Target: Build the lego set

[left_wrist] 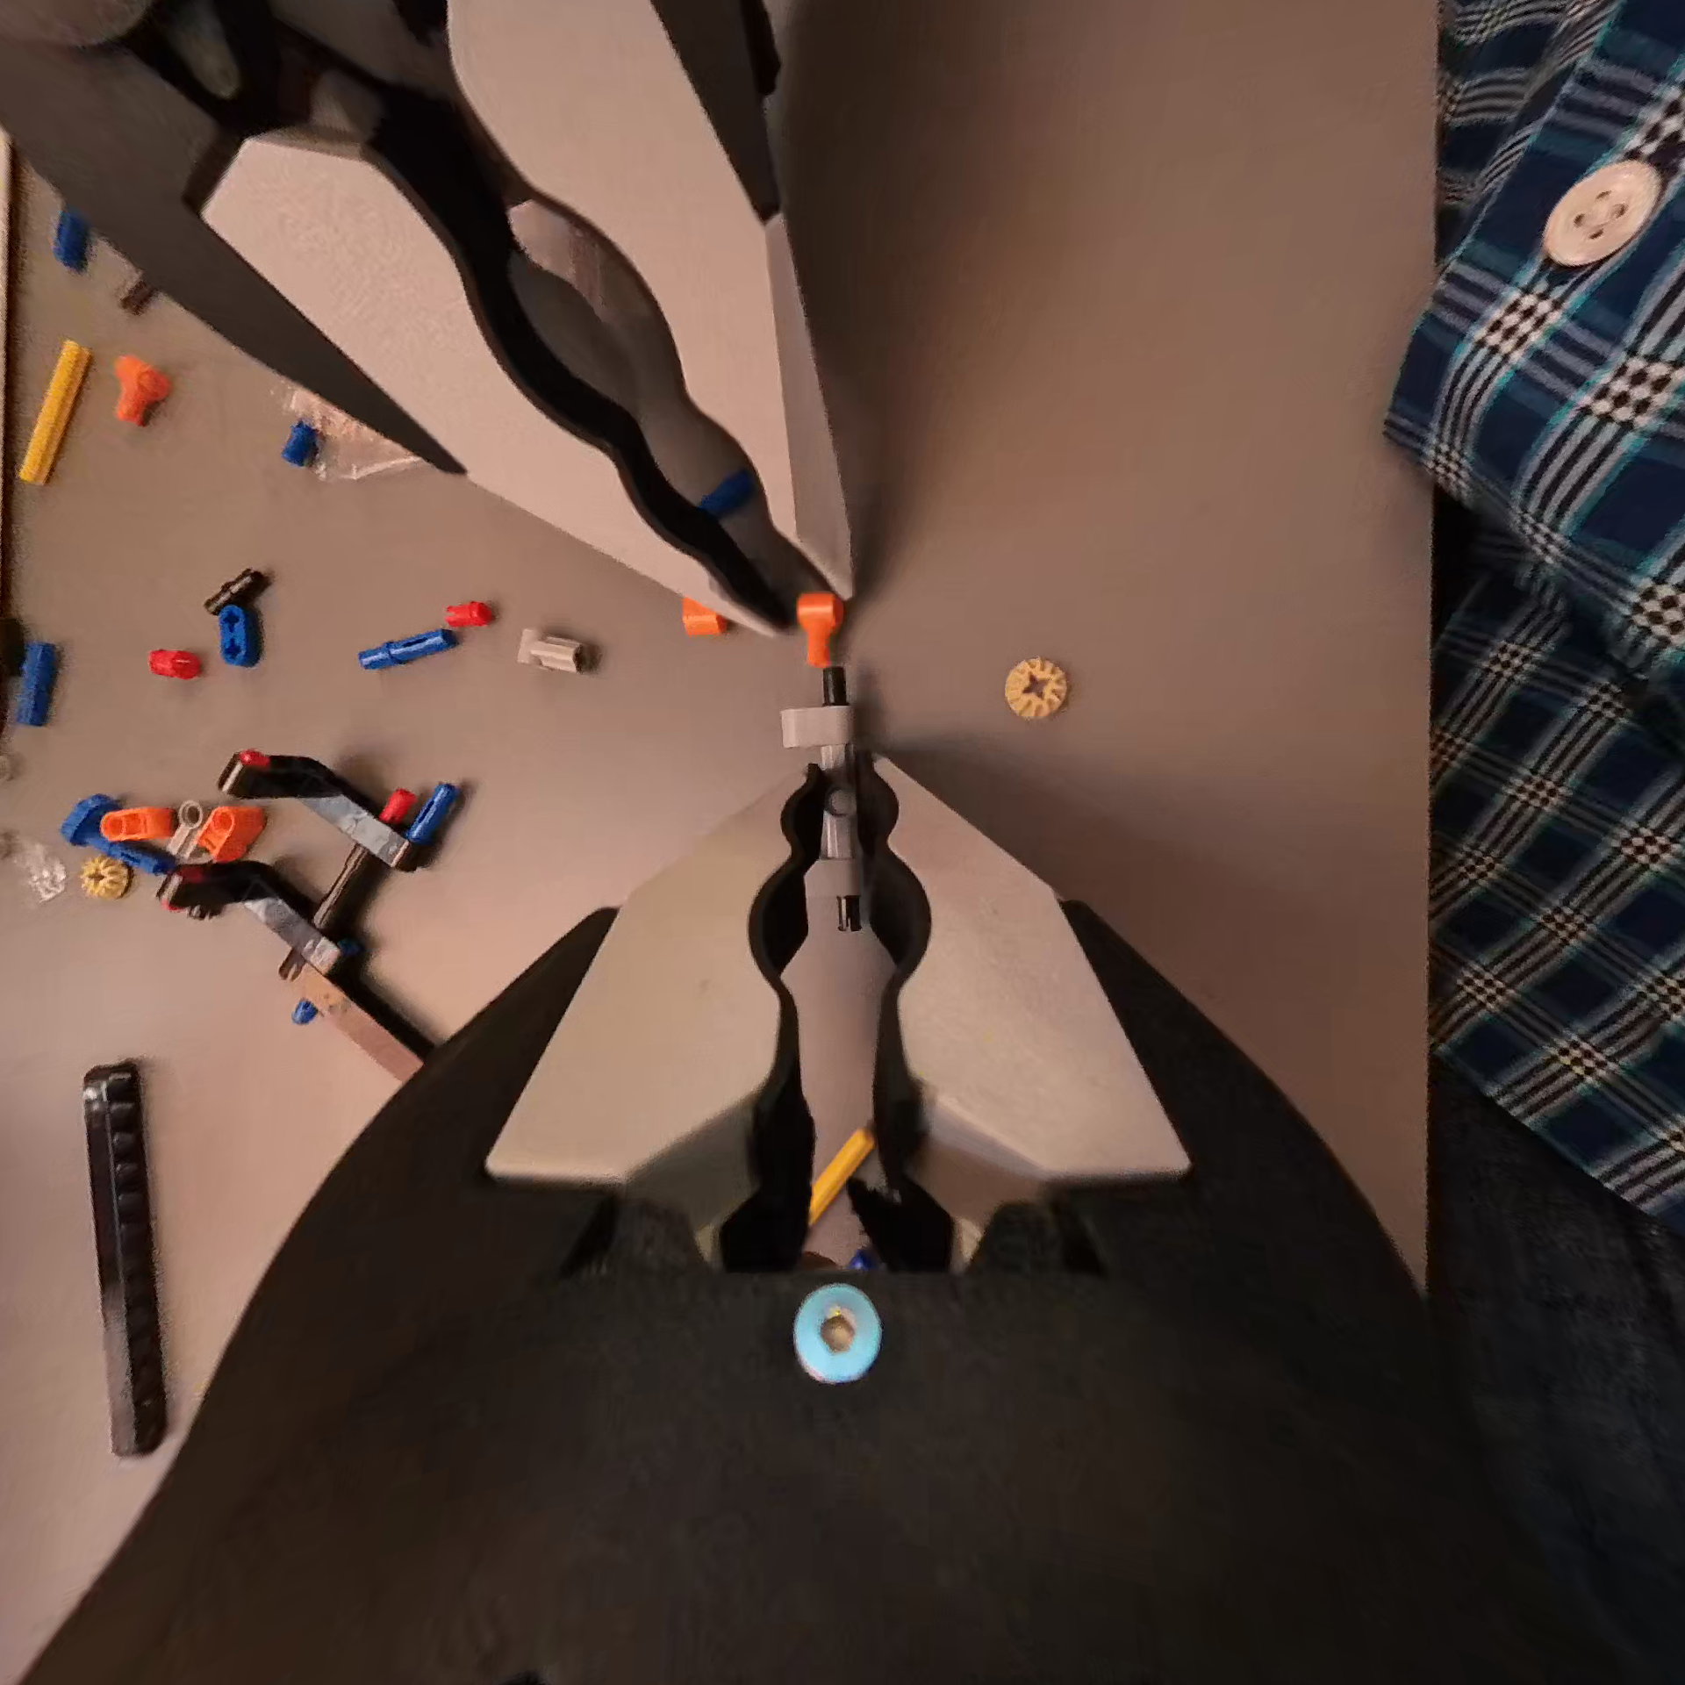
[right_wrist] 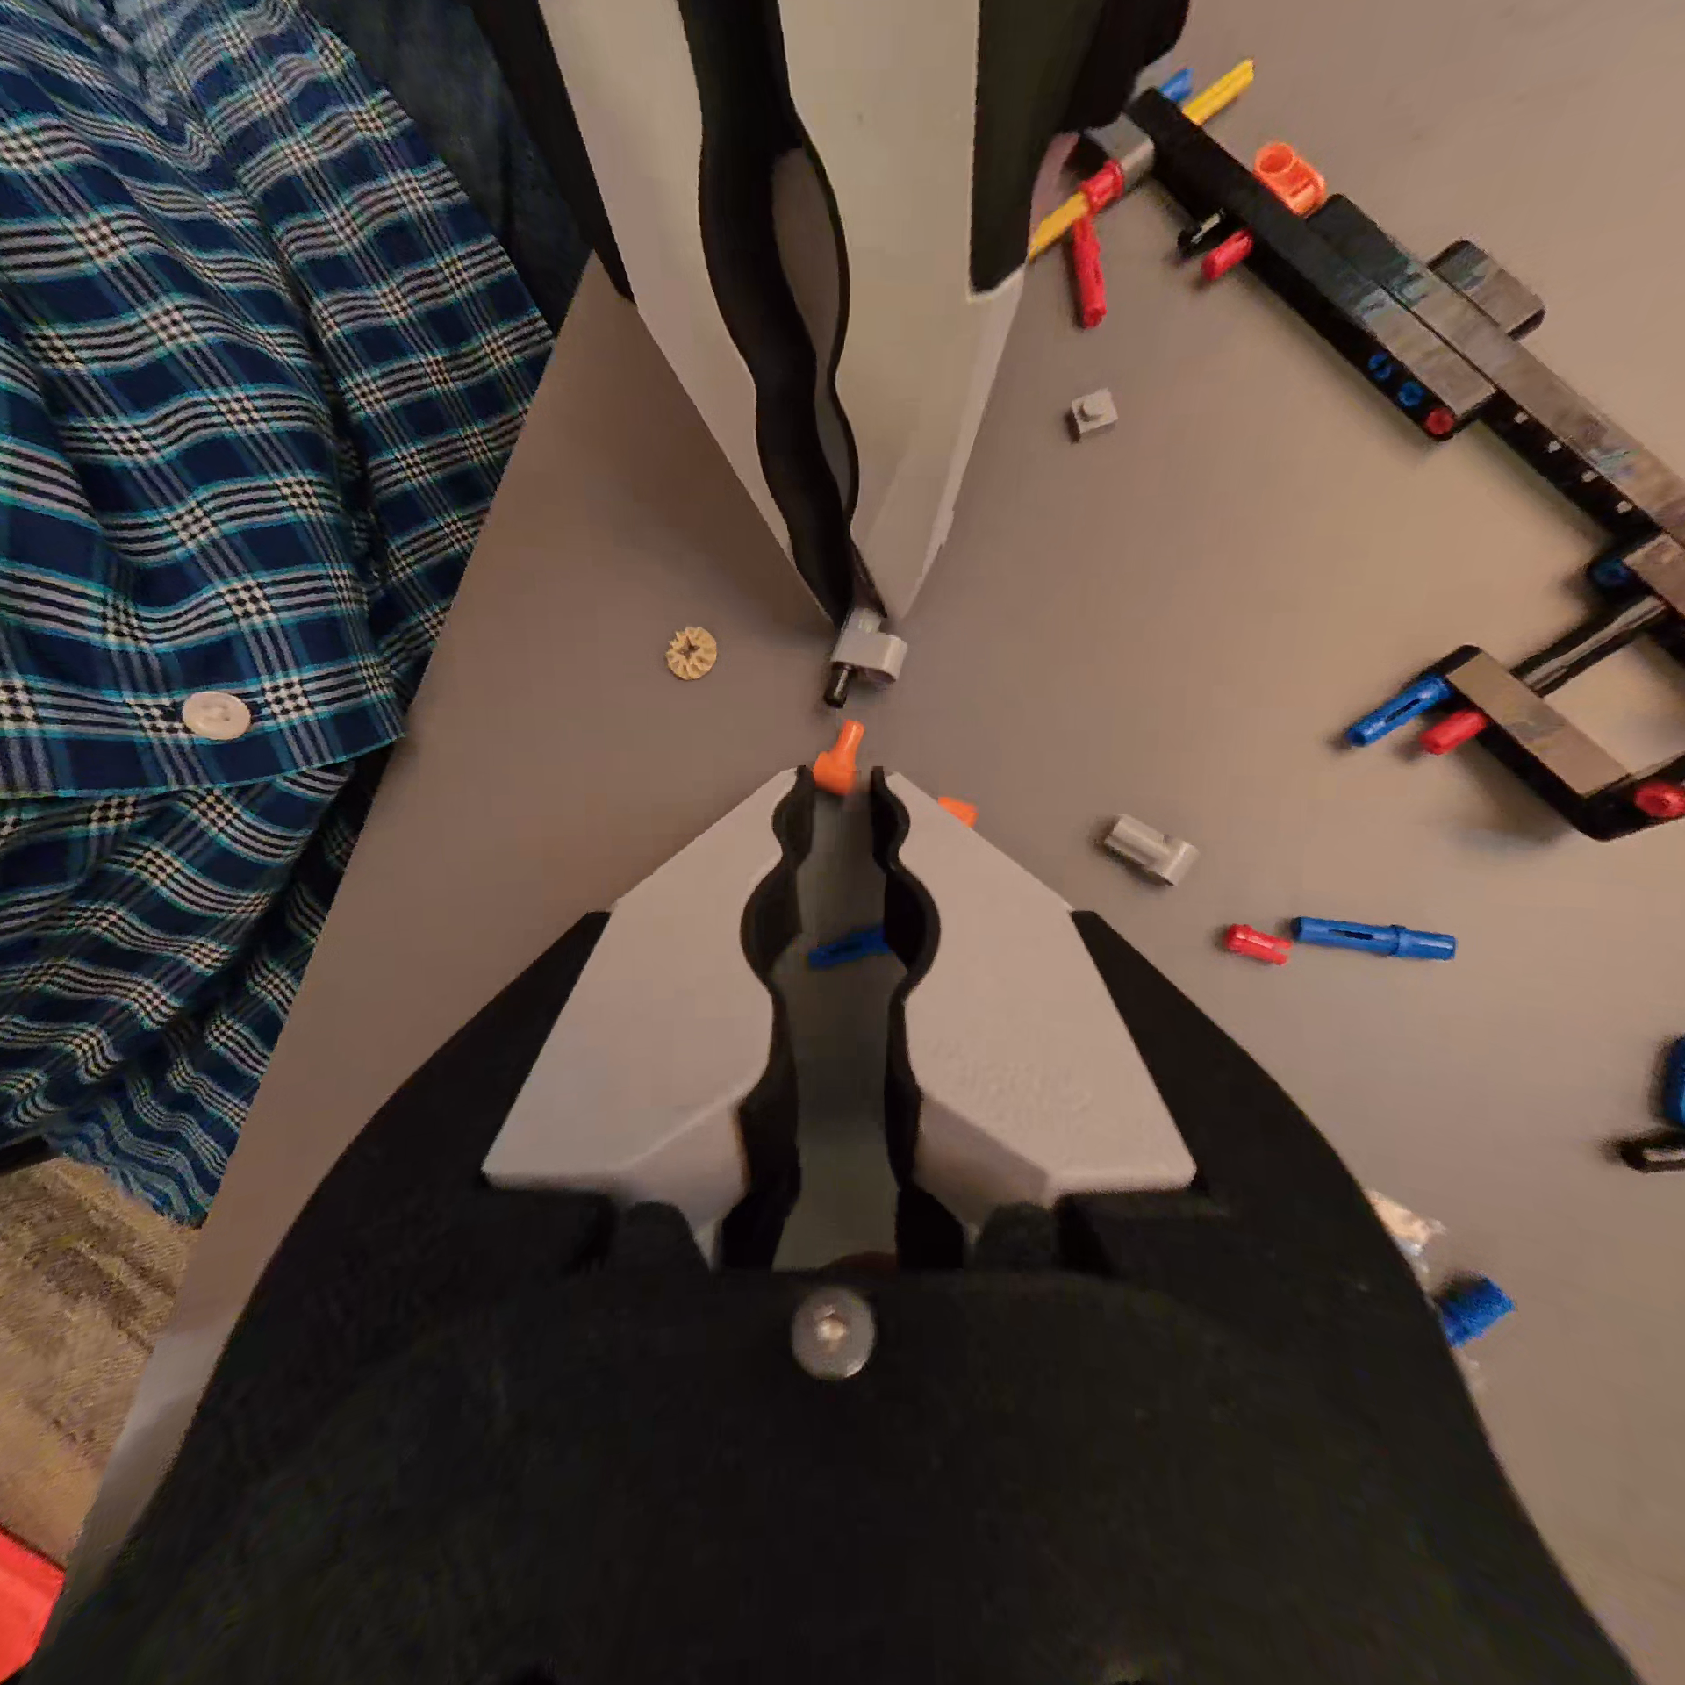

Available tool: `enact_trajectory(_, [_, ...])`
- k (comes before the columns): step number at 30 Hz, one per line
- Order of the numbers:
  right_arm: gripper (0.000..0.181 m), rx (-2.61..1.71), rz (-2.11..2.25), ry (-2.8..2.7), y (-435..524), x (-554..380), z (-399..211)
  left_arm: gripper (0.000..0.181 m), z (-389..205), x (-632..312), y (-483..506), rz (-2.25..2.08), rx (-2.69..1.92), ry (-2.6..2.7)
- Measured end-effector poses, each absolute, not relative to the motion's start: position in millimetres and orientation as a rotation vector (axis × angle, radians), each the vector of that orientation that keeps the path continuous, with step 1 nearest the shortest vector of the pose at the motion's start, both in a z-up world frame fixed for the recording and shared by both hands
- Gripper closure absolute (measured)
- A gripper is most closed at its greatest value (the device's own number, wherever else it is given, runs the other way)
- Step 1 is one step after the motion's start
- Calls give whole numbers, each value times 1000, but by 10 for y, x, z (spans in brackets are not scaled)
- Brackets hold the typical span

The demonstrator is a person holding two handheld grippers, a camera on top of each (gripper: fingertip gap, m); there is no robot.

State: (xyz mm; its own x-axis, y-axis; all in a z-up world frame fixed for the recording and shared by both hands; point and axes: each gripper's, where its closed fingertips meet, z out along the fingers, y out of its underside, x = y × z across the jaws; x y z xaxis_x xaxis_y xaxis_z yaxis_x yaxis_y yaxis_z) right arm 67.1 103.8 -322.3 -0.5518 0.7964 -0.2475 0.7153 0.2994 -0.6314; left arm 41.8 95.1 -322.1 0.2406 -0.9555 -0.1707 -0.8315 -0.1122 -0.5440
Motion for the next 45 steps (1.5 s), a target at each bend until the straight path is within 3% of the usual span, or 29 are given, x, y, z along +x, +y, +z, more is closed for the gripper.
enact_trajectory(6, [164, -1446, 1145, -2343, 1075, 653, -3103, 177, -3023, 432, 975, -383, -1914, 1482])
enact_trajectory(14, [172, -1407, 1157, -2290, 1054, 704, -3012, 177, -2931, 434, 986, -433, -1920, 1396])
enact_trajectory(30, [176, -1612, 1392, -2094, 1024, 653, -2942, 177, -3118, 360, 997, 203, -1722, 1660])
enact_trajectory(45, [177, -1787, 1325, -2266, 945, 607, -3215, 177, -3258, 421, 970, 397, -1587, 1832])
